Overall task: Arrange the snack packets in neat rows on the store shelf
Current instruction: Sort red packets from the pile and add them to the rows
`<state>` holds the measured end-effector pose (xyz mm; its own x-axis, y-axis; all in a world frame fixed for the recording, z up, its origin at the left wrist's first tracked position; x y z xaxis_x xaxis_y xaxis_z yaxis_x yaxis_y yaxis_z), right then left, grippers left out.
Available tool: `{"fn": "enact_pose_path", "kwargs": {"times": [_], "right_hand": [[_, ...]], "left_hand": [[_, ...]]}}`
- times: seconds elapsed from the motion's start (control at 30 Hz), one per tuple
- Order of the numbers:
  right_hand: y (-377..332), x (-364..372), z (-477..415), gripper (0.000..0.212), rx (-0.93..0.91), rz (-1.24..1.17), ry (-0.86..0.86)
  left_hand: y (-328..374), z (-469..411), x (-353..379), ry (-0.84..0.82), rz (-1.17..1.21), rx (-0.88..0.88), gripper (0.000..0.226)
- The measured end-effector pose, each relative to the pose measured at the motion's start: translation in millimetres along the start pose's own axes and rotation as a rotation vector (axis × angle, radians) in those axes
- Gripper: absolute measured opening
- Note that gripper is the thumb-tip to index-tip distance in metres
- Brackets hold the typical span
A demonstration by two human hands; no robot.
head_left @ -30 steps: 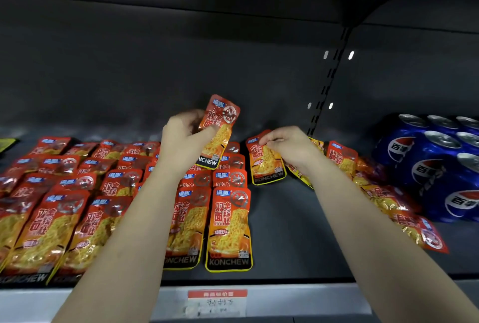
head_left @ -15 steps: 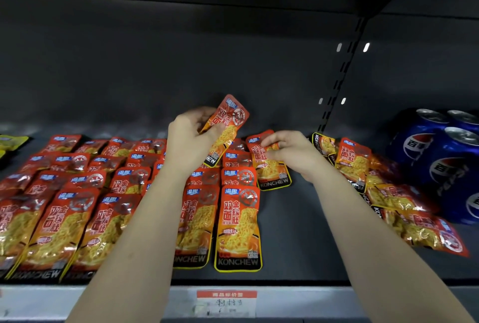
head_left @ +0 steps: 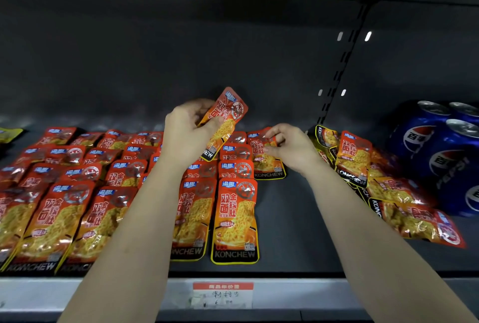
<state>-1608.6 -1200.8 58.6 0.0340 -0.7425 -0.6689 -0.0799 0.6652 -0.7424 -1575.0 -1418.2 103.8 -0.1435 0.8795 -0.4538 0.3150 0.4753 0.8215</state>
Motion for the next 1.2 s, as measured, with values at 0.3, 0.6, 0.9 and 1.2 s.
{"fn": "enact_pose_path", "kwargs": {"times": [0.3,0.6,0.9,1.2], "right_hand": [[-1.8,-0.6,0.6,0.027,0.009,0.114,0.018],[-4.9,-0.8,3.8,0.026,0.023,0.162,0.024],[-3.7,-11.4,2.9,0.01,-0.004,-0.07,0.03],[-8.2,-43.2,3.2,0.015,-0.002,0.097,-0.078]], "left_hand": [[-1.1,0.6,0.6,-0.012,-0.006,0.003,0.03],[-1.8,0.6,1.6,-0.012,-0.008,0.005,0.028],[6.8,4.3,3.5,-0.048,0.275,-0.03,0.022],[36.0,4.4,22.1,-0.346,0.315,0.015,0.059]]}}
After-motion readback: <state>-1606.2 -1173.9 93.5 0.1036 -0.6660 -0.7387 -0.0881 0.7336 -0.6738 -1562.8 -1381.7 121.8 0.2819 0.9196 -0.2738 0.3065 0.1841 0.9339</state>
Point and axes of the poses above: each hand's wrist, its own z-axis away from the middle knuckle, its own x-axis out of the palm, y = z × x, the point moved 1 cm from there along -z, towards the middle knuckle, and after that the axes turned 7 degrees about -y, right-handed, at the moved point
